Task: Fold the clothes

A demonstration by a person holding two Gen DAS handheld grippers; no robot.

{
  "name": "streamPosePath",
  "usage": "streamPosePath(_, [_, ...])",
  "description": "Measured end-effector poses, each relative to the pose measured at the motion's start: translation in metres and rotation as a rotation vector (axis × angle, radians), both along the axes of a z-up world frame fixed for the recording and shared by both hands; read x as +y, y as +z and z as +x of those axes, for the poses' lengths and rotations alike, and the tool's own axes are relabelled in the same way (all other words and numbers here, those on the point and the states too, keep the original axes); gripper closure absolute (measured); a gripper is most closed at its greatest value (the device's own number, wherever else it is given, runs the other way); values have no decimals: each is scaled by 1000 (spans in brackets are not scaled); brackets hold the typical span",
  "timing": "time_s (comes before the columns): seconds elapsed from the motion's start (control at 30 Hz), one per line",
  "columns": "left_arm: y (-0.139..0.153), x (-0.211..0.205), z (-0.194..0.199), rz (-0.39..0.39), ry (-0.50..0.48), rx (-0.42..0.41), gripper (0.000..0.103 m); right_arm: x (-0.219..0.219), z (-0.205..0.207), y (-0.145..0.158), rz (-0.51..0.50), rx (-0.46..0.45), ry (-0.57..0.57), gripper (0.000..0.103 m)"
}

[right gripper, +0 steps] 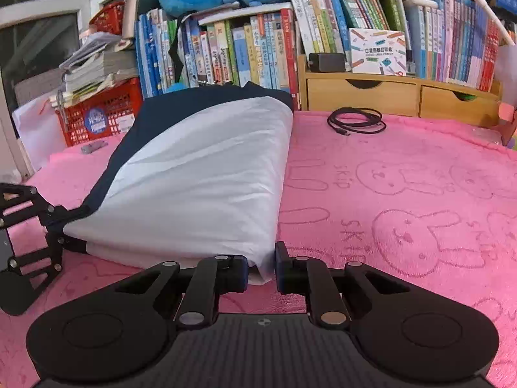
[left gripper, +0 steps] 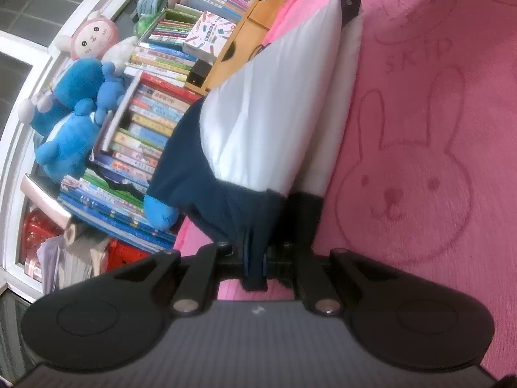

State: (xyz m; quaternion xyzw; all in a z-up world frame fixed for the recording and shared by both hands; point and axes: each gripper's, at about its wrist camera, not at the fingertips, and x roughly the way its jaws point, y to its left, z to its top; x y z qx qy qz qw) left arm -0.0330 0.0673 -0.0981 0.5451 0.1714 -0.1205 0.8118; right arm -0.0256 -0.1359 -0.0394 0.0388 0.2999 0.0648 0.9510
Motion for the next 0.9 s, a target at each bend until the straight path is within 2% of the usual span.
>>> streamPosePath(0.03, [0,3,0,-2,11,7,94,2,0,0,-10,-3,2,87])
streamPosePath(0.1, [1,9,-1,-6,34,21,100,4,-1,0,-23,-10,0,87])
streamPosePath(0.2, [10,33,-1,-33,163,12,98,-2,0,-1,11,-7,-23,87])
streamPosePath(0.33, [38,27,-19,-45,139,-74,91,3,-3,0,0,-31,-4,87])
streamPosePath(0.47, [51,-26,-25,-91,-61,-80,73,2,-3,1,10,-38,2,87])
streamPosePath(0.53, [47,-57,-24,-111,-171,-62,73,1,-3,1,19,-39,2,87])
streamPosePath(0.63, [35,-96,-17,-111,-278,-34,72,1,-4,1,22,-43,3,87])
streamPosePath(0.73, [26,-115,-6,-110,-305,-16,73,1,-4,0,30,-43,2,87])
streamPosePath(0.83, [29,-111,-6,-135,-312,17,73,-1,-3,-1,41,-38,2,87])
streamPosePath(0.9, [37,-105,-13,-172,-340,60,66,-1,-4,-1,46,-39,2,87])
